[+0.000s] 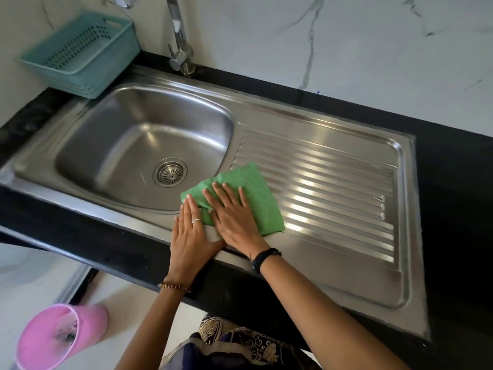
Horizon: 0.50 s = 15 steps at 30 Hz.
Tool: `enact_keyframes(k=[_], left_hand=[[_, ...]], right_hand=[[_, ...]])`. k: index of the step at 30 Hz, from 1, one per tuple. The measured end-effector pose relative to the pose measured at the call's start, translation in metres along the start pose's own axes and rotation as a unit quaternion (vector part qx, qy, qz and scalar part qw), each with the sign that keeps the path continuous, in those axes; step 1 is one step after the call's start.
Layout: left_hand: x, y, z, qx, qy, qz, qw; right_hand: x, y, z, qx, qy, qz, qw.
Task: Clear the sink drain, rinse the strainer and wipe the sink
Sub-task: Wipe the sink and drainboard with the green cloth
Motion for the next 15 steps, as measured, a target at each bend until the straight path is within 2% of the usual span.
enact_keyframes(k=[3,6,8,15], left_hand=[[-0.002,0.002,0.000,0.023,0.003,0.008,1.000],[-0.003,0.010,0.002,0.066,-0.002,0.012,0.998],[-0.007,0.021,0.008,0.093,0.006,-0.004,0.996],[-0.066,0.088,0.037,0.198,0.115,-0.011,0.973]], right_hand=[[-0.001,0.003,0.009,0.002,-0.034,0.007,0.999],[-0.015,0.002,0.035,0.006,-0.016,-0.013,1.000],[-0.035,0.003,0.066,0.005,0.020,-0.020,1.000],[-0.166,0.010,0.206,0.024,0.215,-0.033,0.976]])
Point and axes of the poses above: each hand's wrist, its own z-axis away from the middle knuckle, its own y-axis out of the palm, x = y × z, the point moved 8 cm from there along -z, towards the middle knuckle, and after that the axes turned 14 degrees about z, right-handed, at the moved point
